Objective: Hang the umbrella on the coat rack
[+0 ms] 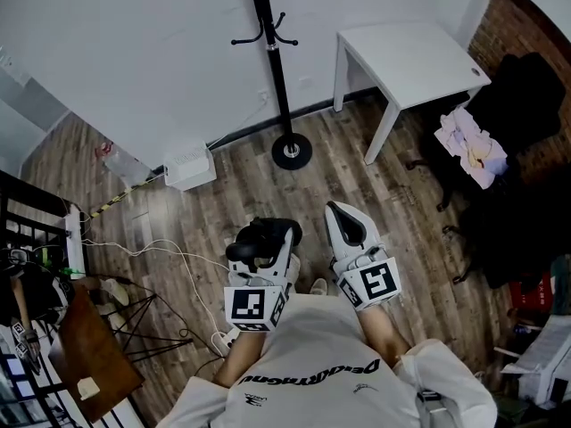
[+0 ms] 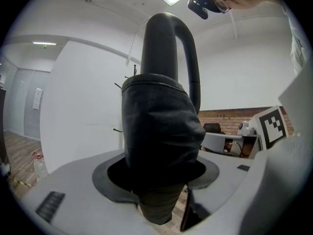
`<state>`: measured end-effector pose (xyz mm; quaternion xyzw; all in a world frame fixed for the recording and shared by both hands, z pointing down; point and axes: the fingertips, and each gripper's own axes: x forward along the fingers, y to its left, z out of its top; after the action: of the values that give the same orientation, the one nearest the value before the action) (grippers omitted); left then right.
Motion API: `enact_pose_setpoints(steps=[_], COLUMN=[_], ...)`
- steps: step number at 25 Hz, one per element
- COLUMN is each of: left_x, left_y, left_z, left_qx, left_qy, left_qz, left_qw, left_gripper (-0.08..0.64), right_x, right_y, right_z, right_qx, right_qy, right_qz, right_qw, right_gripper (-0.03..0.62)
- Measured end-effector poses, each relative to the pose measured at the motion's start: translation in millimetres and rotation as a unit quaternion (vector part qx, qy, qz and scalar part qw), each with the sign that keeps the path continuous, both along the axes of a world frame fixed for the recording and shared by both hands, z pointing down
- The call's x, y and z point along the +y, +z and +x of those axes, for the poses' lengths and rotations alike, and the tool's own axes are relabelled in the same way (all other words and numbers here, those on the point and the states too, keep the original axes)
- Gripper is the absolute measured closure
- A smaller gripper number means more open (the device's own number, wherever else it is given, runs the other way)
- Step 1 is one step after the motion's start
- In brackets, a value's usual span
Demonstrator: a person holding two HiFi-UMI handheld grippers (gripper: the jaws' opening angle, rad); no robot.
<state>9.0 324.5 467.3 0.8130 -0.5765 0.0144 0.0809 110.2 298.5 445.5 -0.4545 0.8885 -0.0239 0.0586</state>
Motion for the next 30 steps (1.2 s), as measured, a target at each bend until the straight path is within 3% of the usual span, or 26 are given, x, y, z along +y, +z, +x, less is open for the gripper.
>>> enact_pose_setpoints(steps=[8, 22, 30], left_x=[-69.0, -279.6, -385.9], left_y=[16.6, -20.4, -35.8], left_z=[-2.2, -36.5, -70.0], left_qx=[0.005, 0.015, 0.012], left_qy=[0.001, 0.036, 0.074], left_qz=[-0.008, 0.015, 0.005], left_qw=[1.0, 0.9991, 0.9972], left_gripper=[0.311, 0.311, 0.311], right_x=[-63.6, -260.6, -363.5], right_y=[11.7, -22.2, -40.9], right_z=[-2.5, -32.7, -76.0], right_qx=[0.01, 0.018, 0.025], right_qy=[0.001, 0.04, 0.062], right_qz=[-0.002, 0.016, 0.026], right_qw=[1.0, 0.999, 0.997], right_gripper=[0.594, 0.594, 0.594])
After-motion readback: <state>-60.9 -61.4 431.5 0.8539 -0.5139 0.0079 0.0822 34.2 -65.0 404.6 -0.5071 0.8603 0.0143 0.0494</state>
